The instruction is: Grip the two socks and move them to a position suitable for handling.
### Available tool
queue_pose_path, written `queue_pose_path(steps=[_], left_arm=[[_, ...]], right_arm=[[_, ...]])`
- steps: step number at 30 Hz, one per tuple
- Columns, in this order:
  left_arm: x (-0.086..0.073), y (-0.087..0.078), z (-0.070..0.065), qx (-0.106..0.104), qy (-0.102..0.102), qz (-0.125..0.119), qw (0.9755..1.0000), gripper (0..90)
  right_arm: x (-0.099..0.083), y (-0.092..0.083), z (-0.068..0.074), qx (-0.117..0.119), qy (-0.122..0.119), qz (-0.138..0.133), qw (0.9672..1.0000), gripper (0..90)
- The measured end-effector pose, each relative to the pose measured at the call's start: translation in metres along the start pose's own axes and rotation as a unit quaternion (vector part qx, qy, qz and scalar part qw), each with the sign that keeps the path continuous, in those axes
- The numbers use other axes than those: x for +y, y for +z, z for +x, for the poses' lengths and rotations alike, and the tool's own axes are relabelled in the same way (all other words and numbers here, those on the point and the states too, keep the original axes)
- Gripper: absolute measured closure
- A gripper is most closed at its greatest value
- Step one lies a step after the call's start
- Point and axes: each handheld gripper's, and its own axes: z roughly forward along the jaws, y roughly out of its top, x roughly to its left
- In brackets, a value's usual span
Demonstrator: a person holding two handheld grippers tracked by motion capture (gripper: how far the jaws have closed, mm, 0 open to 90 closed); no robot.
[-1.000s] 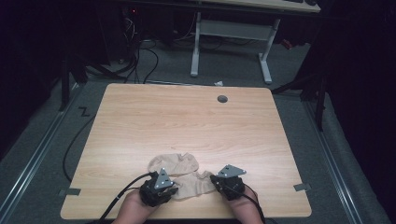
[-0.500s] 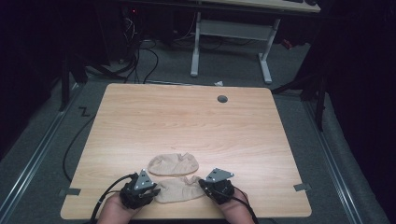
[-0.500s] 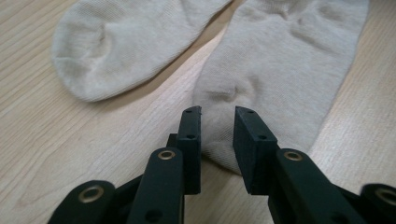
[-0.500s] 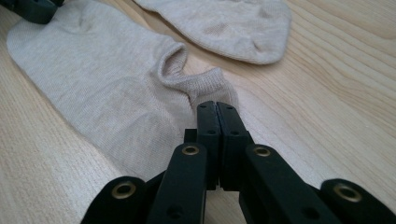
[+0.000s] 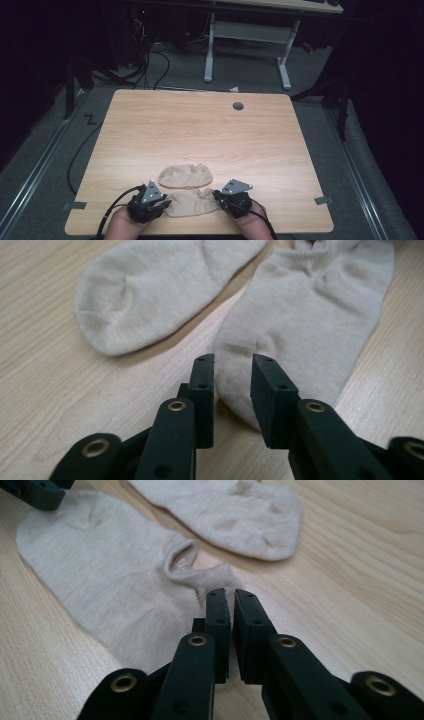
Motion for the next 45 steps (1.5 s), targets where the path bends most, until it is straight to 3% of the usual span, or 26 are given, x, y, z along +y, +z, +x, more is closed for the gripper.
queue_pose_path(steps=[4,10,22,30,32,35,45], left_arm=[[0.0,0.001,0.001,-0.001,-0.01,-0.006,0.9999,67.2],[0.0,0.007,0.0,0.0,-0.018,0.0,0.9998,58.9],[-0.001,0.011,0.003,-0.005,-0.03,0.001,0.9995,56.3],[-0.002,0.011,-0.002,-0.013,-0.025,-0.003,0.9996,69.0],[-0.002,0.011,-0.003,-0.017,-0.025,-0.001,0.9995,74.1],[0.0,0.011,-0.006,-0.006,-0.017,-0.001,0.9998,85.6],[0.002,0.007,-0.007,-0.001,-0.011,-0.023,0.9997,86.7]], right_arm=[[0.0,-0.004,-0.004,-0.006,0.016,-0.01,0.9998,81.5],[-0.001,0.001,-0.006,-0.002,0.031,-0.001,0.9995,71.5],[-0.004,0.006,-0.008,-0.001,0.043,0.012,0.999,68.7],[-0.003,0.006,-0.006,0.007,0.035,0.014,0.9993,77.1],[-0.003,0.006,-0.004,0.008,0.03,0.015,0.9994,80.9],[-0.002,0.006,-0.001,0.002,0.017,0.018,0.9997,86.9],[0.0,0.0,-0.002,-0.009,0.01,0.0,0.9999,87.9]])
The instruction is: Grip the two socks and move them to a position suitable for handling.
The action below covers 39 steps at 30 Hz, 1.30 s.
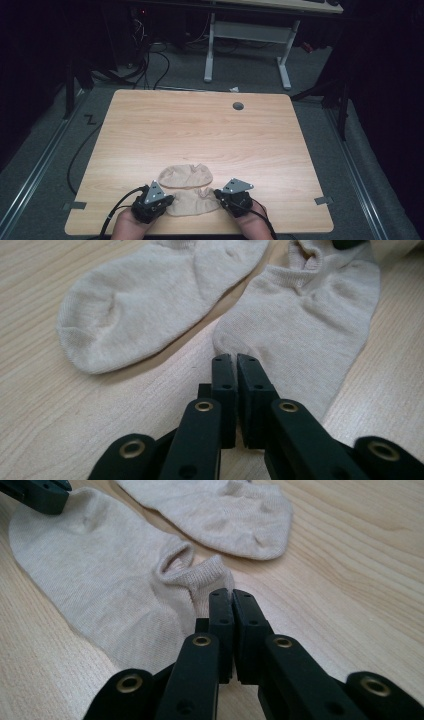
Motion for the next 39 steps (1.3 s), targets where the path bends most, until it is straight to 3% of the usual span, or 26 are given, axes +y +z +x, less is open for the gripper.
queue_pose_path(steps=[9,11,17,28,39], left_arm=[[0.006,-0.009,0.002,0.002,-0.013,-0.035,0.9993,86.9],[0.008,-0.012,0.003,0.005,-0.011,-0.044,0.999,87.0],[0.011,-0.013,0.005,0.008,-0.014,-0.058,0.9982,87.1],[0.015,-0.014,0.01,0.01,-0.016,-0.07,0.9974,87.2],[0.02,-0.009,0.025,0.028,-0.027,-0.077,0.9963,87.3]], right_arm=[[0.005,-0.008,0.001,-0.005,-0.003,-0.025,0.9997,87.9],[0.008,-0.011,0.001,-0.001,0.002,-0.04,0.9992,87.9],[0.012,-0.011,0.0,0.004,-0.001,-0.047,0.9989,88.0],[0.018,-0.01,-0.002,0.003,-0.003,-0.058,0.9983,88.0],[0.029,-0.002,-0.013,-0.027,-0.007,-0.067,0.9974,87.9]])
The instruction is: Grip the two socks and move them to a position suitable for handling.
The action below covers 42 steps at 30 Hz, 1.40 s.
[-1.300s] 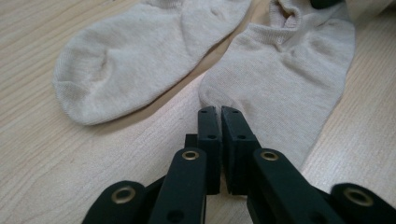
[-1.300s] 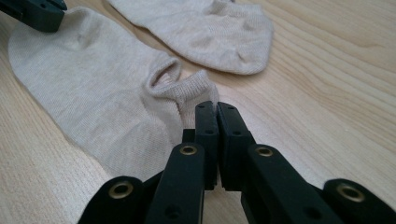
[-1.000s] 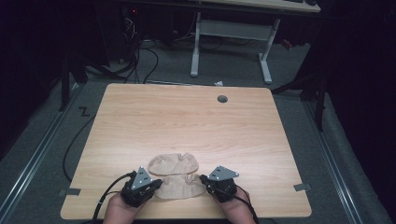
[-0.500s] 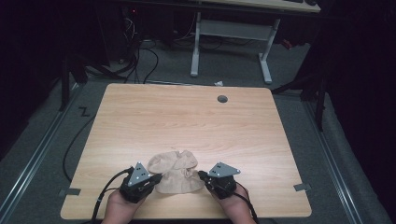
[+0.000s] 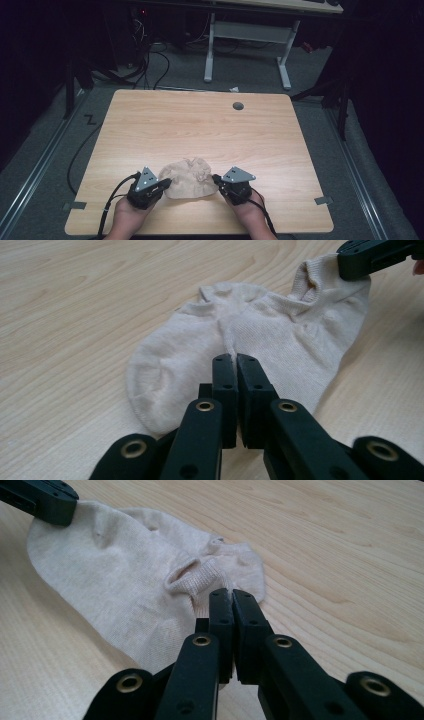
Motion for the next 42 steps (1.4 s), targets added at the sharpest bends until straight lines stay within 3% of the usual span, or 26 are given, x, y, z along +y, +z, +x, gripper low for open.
queue_pose_path(steps=[9,21,29,42], left_arm=[[0.004,0.0,0.013,0.016,-0.011,-0.011,0.9998,87.4],[0.004,0.003,0.037,0.038,-0.039,-0.016,0.9984,87.4],[0.003,0.004,0.038,0.035,-0.041,-0.012,0.9985,87.4],[-0.006,0.018,0.04,0.04,-0.033,0.033,0.9981,87.4]], right_arm=[[0.011,0.01,-0.001,-0.009,-0.01,-0.003,0.9999,87.9],[0.033,0.039,-0.013,-0.012,0.001,-0.003,0.9999,87.9],[0.037,0.056,-0.021,-0.014,0.01,0.009,0.9998,87.9],[0.033,0.073,-0.025,-0.012,0.012,0.032,0.9993,87.8]])
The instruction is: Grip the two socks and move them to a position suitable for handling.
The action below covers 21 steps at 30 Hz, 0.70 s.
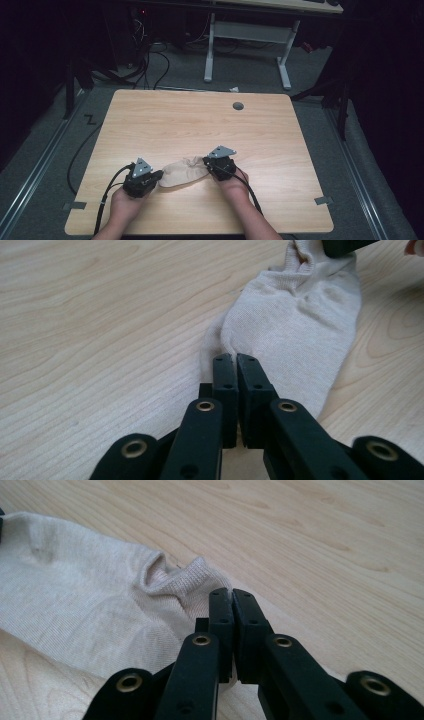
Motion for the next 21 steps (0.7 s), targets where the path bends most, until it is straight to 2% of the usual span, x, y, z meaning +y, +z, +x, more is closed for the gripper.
queue_pose_path(steps=[6,13,21], left_arm=[[-0.002,0.006,0.004,0.005,0.0,0.012,0.9999,87.3],[-0.003,0.013,0.008,0.008,-0.004,0.019,0.9998,87.1],[0.001,0.019,0.011,0.014,0.003,0.021,0.9997,86.7]], right_arm=[[-0.003,0.008,0.002,0.0,-0.005,0.019,0.9998,87.7],[-0.004,0.012,0.002,-0.001,-0.008,0.024,0.9997,87.5],[-0.006,0.014,0.002,-0.001,-0.009,0.027,0.9996,86.9]])
